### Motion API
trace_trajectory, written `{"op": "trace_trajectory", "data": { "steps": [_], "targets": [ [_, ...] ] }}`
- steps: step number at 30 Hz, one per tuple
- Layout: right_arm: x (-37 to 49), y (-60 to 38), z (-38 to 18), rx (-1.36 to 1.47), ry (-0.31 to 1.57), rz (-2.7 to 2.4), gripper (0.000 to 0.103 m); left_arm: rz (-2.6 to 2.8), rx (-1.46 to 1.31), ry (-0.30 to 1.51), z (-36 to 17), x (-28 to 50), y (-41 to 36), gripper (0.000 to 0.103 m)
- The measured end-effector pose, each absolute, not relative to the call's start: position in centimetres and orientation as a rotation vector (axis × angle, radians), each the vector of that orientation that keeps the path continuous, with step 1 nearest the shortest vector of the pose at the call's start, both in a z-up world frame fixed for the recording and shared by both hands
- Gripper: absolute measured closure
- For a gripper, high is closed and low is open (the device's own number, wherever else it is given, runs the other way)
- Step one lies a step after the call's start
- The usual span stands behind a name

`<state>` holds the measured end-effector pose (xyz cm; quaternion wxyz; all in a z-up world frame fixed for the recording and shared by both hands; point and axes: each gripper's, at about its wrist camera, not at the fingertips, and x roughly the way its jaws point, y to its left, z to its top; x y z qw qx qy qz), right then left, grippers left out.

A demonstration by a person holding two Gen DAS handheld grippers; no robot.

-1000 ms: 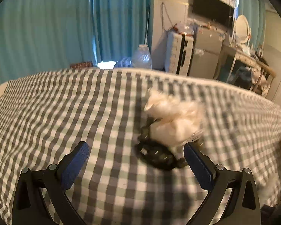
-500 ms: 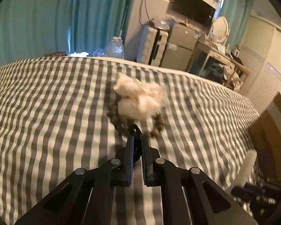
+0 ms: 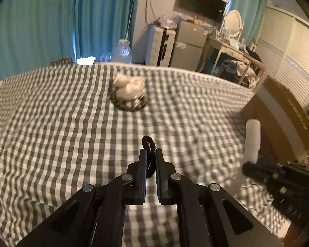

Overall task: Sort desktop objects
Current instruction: 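Carry the white tube and hair tie with both tools over the cardboard box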

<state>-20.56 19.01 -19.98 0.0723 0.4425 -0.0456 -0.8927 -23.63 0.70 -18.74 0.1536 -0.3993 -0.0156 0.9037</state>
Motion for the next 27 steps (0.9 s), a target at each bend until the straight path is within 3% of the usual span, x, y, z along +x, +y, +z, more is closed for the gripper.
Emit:
{"op": "trace_trajectory", "data": {
  "steps": [18, 27],
  "targets": [
    [-10.5, 20.9, -12.0, 1.183, -0.196, -2.733, 0.092, 2.571, -1.047, -0.079, -9.6, -12.7, 3.8, 0.095],
    [-9.6, 26.2, -4.3, 1.014, -0.187, -2.838, 0.092, 2.586, -0.856, -0.036, -1.0, -12.5, 8.4, 0.095]
  ]
}}
